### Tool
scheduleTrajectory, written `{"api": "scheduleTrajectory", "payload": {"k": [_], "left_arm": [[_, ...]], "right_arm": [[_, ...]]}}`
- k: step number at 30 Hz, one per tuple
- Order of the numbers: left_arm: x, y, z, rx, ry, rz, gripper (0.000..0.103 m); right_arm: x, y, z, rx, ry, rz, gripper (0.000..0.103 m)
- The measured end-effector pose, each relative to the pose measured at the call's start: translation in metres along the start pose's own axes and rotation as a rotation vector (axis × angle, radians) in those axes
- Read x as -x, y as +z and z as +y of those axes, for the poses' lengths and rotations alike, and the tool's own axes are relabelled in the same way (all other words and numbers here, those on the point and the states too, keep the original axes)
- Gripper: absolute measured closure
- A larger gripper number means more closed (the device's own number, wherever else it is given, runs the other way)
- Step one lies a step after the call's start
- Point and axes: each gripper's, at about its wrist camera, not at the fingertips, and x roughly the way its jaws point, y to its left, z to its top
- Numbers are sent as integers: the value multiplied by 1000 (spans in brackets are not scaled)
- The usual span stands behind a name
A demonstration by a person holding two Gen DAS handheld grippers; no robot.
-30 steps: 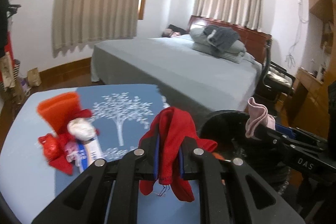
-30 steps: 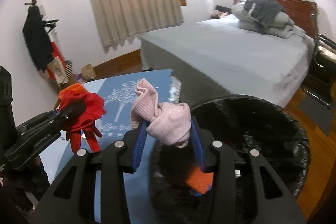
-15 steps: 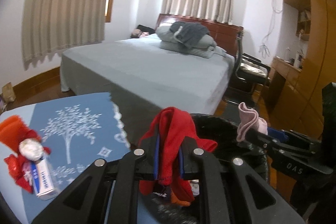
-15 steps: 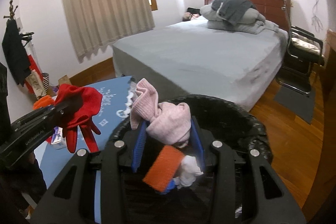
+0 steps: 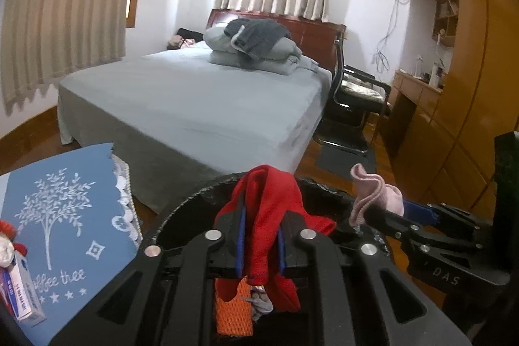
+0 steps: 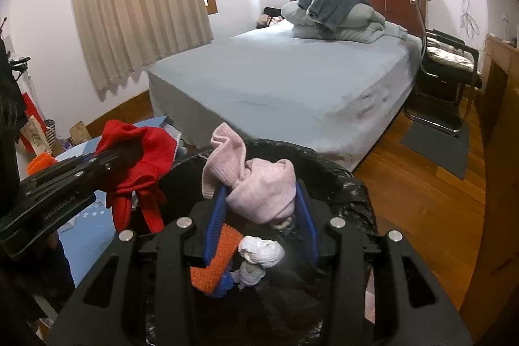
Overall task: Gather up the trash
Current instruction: 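Carry the red bag and pink cloth to the bin and open both tools, then return the left tool to the table and grasp the orange mesh sleeve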
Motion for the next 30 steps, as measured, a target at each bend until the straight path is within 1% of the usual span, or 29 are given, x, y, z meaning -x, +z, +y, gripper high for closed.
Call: {"api": "scheduleTrajectory", "payload": {"k": [2, 4, 6, 7, 8, 9, 10, 11, 14, 17, 21, 22, 26, 30], "left_arm": [[-4, 1, 1, 6, -21, 18, 66], [-4, 0, 3, 11, -25, 23, 60], [-2, -1, 7, 15, -21, 24, 52], [-1, 0, 7, 19, -19, 23, 46], [2, 0, 9, 27, -13, 18, 43], [5, 0, 12, 33, -5, 13, 42], [8, 0, 15, 38, 2, 10, 39], [10, 2, 18, 42, 12, 5, 33], [25, 2, 31, 58, 51, -18, 28], [42, -2, 45, 68, 102, -42, 21], [68, -9, 66, 81, 177, -66, 20], [76, -13, 74, 86, 207, -70, 20], [97, -26, 100, 120, 288, -73, 20], [117, -40, 128, 153, 371, -71, 20]], "right_arm": [[-3, 0, -6, -11, -6, 2, 53], [-3, -1, -10, -19, -17, -1, 45], [-3, 0, -11, -22, -23, -5, 40], [-3, 0, -12, -24, -25, -7, 33], [-2, 0, -12, -26, -30, -13, 24], [-2, 0, -13, -27, -33, -19, 20], [0, 1, -12, -26, -38, -28, 12], [2, 1, -11, -22, -44, -40, 10], [8, 5, -5, -11, -51, -64, 6], [12, 9, 6, -4, -25, -79, 5], [8, 14, 29, 7, 31, -73, 5], [8, 14, 34, 13, 39, -72, 5], [-4, 16, 68, 40, 98, -50, 5], [-15, 19, 101, 76, 140, -32, 5]]}}
